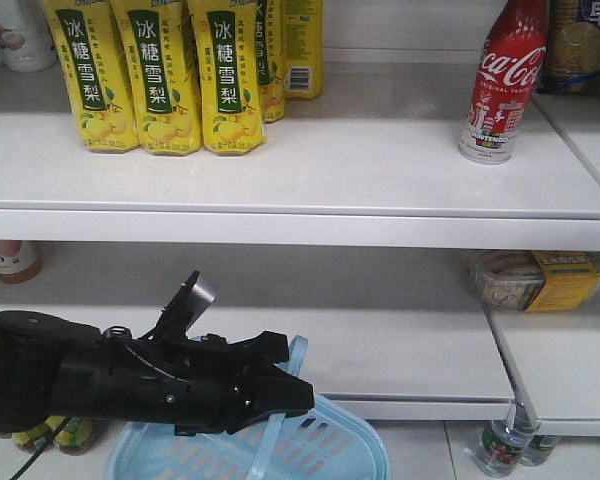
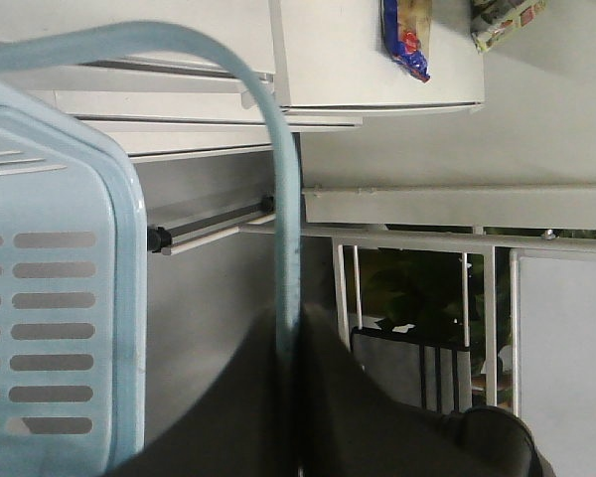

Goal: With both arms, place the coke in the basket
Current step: 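Close the right gripper around the red Coca-Cola bottle on the shelf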

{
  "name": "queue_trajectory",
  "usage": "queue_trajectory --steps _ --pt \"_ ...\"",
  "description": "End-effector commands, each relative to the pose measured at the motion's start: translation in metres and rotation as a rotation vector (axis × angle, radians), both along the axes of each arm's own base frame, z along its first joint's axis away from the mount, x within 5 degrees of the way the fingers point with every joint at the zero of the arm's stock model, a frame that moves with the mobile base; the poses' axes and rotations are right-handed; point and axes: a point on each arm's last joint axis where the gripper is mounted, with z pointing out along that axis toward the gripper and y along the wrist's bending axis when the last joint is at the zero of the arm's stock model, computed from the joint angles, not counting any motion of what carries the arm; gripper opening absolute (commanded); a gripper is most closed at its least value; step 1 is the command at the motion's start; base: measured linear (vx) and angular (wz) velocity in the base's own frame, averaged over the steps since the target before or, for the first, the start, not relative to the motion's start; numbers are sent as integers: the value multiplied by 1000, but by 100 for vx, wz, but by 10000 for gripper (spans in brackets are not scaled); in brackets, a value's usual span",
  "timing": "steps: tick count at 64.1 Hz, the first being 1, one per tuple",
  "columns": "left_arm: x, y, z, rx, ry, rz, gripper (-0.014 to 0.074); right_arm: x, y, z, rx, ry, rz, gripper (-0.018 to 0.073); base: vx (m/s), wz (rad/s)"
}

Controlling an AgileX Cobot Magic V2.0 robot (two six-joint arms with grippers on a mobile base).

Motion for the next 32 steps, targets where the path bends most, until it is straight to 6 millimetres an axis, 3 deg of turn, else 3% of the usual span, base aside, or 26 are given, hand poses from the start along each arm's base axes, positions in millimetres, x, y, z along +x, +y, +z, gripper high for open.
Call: queue_trajectory --steps 1,15,32 --pt "-1 -4 25 -126 -15 16 -6 10 11 24 -33 -105 44 557 0 0" --pt "-1 -4 25 -126 -15 16 -6 36 17 38 -20 -81 52 557 0 0" --pt "-1 -4 25 -126 -15 16 -6 69 24 39 -27 -41 53 557 0 0"
